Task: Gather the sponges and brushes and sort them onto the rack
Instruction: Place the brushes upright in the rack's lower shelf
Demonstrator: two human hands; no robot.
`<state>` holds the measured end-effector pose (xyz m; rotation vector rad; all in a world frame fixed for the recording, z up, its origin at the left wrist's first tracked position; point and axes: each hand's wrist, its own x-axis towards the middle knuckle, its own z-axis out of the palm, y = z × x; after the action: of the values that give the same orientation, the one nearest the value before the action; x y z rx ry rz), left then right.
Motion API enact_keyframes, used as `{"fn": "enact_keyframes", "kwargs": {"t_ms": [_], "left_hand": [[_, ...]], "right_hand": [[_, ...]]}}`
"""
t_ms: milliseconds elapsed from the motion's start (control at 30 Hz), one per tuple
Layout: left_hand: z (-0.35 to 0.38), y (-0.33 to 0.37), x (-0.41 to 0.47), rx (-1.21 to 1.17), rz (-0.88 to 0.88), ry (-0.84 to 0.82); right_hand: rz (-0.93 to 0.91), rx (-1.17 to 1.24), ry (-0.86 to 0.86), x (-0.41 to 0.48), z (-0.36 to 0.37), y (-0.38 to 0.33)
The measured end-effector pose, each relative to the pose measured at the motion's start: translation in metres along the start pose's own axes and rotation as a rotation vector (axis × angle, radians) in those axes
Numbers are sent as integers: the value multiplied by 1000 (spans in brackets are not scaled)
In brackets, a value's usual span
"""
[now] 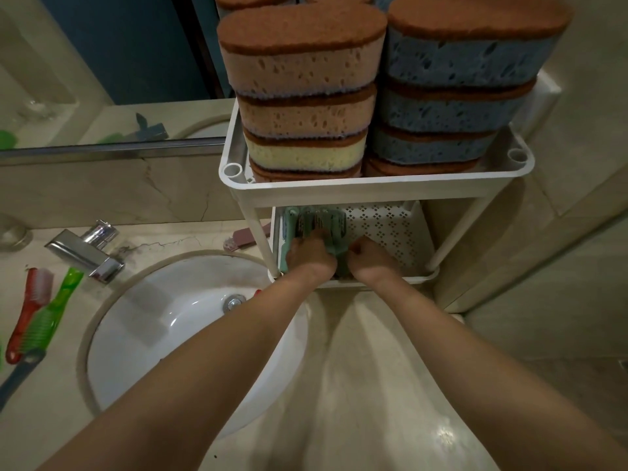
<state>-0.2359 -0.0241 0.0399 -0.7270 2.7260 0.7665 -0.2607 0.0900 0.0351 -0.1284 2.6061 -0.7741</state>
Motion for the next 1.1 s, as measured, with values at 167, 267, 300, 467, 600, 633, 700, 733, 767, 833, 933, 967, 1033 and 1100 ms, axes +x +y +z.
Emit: {"fn": "enact_keyframes", "kwargs": {"t_ms": [167,267,300,467,600,633,700,733,767,833,933,967,1033,1100], "left_hand": [[-3,-7,-7,38,120,7],[-3,-11,-12,82,190,-8],[-3,-12,-13,88,201,-17],[-1,-20,-27,-57,296,19],[0,-40,-56,-313,341,88],[0,-46,-64,-381,346,128],[-2,-59,-78,-510,346,218],[-5,-66,-85,-563,335,253],[-7,-73,-90,-603,318,278],[-11,-91,-99,-649,273,315],[-14,-124,-110,-692,165,358],[-15,-136,-112,-708,123,359],[-16,-160,-117,-706,41,358],[-17,-184,-120,-679,-30,359]], "right_hand": [[25,-51,-30,-1,3,-1],[16,-55,-32,-1,4,1],[15,-43,-18,-2,4,1],[-70,64,210,-13,12,4],[-291,361,425,-38,26,4],[-336,390,436,-45,30,3],[-378,420,421,-57,39,-2],[-381,423,407,-63,44,-5],[-380,415,390,-68,50,-7],[-382,393,339,-78,65,-12],[-410,360,235,-90,87,-20],[-409,351,196,-93,95,-23],[-403,329,99,-98,111,-28],[-399,282,-10,-101,127,-34]]}}
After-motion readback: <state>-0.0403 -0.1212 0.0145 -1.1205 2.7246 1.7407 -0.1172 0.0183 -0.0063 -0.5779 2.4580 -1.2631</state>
